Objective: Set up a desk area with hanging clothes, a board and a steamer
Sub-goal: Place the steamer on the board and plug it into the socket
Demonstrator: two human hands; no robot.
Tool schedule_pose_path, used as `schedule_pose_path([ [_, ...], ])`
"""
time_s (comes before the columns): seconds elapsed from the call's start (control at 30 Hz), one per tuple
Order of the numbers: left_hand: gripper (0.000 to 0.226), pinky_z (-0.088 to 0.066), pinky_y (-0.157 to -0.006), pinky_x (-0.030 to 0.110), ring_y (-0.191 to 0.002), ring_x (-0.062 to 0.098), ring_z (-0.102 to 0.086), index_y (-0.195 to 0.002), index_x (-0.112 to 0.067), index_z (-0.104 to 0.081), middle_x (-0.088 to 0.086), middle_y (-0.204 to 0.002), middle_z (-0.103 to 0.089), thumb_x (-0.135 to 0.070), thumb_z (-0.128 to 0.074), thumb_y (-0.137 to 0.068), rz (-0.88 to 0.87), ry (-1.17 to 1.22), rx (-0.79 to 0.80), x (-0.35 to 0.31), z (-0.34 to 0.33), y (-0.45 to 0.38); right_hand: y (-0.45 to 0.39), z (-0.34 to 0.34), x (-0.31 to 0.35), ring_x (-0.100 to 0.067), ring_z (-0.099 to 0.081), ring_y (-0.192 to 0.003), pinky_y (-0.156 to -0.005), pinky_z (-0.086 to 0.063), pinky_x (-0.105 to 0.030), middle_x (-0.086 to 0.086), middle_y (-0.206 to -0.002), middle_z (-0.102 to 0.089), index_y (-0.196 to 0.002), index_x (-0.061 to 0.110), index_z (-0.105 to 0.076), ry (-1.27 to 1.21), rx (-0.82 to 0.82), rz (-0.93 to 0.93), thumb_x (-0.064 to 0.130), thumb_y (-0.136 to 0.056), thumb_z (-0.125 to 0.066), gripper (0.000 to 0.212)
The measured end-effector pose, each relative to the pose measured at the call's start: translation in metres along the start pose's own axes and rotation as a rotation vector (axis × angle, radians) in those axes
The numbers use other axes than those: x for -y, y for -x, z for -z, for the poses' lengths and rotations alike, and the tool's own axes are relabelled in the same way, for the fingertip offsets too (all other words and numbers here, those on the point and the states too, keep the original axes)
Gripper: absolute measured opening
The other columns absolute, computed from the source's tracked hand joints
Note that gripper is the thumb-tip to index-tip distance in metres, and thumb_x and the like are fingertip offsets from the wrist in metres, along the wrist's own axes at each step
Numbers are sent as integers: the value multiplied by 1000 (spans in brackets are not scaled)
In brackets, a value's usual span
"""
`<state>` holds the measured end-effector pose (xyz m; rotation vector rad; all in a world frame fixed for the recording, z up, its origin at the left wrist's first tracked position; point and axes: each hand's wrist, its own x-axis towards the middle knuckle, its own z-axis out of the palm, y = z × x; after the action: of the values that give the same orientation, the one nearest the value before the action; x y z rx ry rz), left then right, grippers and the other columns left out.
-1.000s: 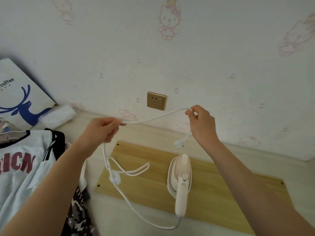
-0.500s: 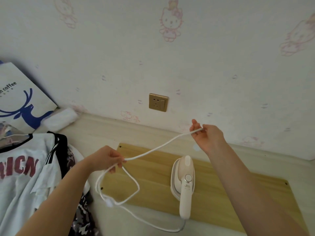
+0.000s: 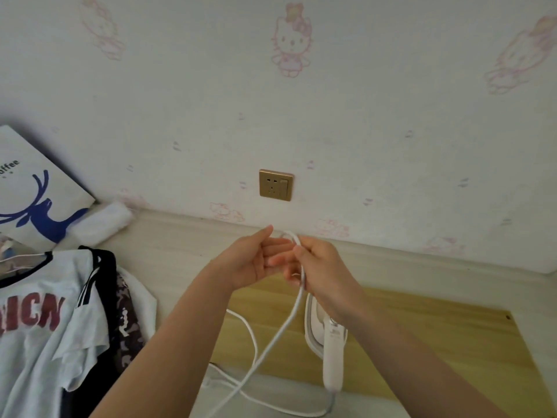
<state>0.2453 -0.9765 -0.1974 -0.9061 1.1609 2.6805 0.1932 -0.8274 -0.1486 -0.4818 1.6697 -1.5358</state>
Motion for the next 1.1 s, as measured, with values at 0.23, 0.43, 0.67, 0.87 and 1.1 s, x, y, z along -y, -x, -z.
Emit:
schedule_pose_path([
  [0.23, 24, -60, -65, 32, -93, 23, -72, -111, 1, -63, 19, -108, -71, -15, -53, -97, -75, 262, -64, -10, 1, 0, 6, 5, -26, -8, -44, -46, -44, -35, -19, -3, -68, -64, -111, 18, -59, 165, 40, -5, 7, -101, -35, 28],
  [0.43, 15, -59, -68, 30, -75, 19, -72, -98, 3, -67, 12, -87, -73, -8, -59, -92, -267, 73, -130, -7, -7, 2, -3, 19, -35, -10, -62, -66, -65, -55, -22, 1, -80, -69, -94, 18, -68, 344, 122, -155, 4, -94, -47, 25],
  [0.67, 12, -58, -73, 29, -84, 30, -72, -95, -4, -73, 17, -91, -74, -8, -63, -90, -431, -339, -94, 13, -12, 23, -33, 40, -8, -20, -70, -85, -77, -58, -32, -6, -94, -74, -104, 13, -66, 52, -134, -165, 9, -95, -49, 20],
  [0.87, 5, -59, -67, 29, -70, 23, -73, -88, -5, -72, 6, -76, -76, -8, -71, -84, -498, -579, -318, 27, -15, 23, -43, 17, 9, -15, -69, -83, -78, -59, -34, -1, -97, -70, -107, 20, -63, 176, -204, 39, 13, -88, -59, 20],
  [1.1, 12, -58, -66, 36, -58, 13, -71, -74, -13, -67, 0, -64, -70, -18, -76, -80, -586, -783, -534, 27, -9, 21, -40, -11, -9, 1, -66, -73, -63, -51, -11, 6, -91, -66, -122, 28, -43, 170, -297, 159, 19, -86, -64, 43],
])
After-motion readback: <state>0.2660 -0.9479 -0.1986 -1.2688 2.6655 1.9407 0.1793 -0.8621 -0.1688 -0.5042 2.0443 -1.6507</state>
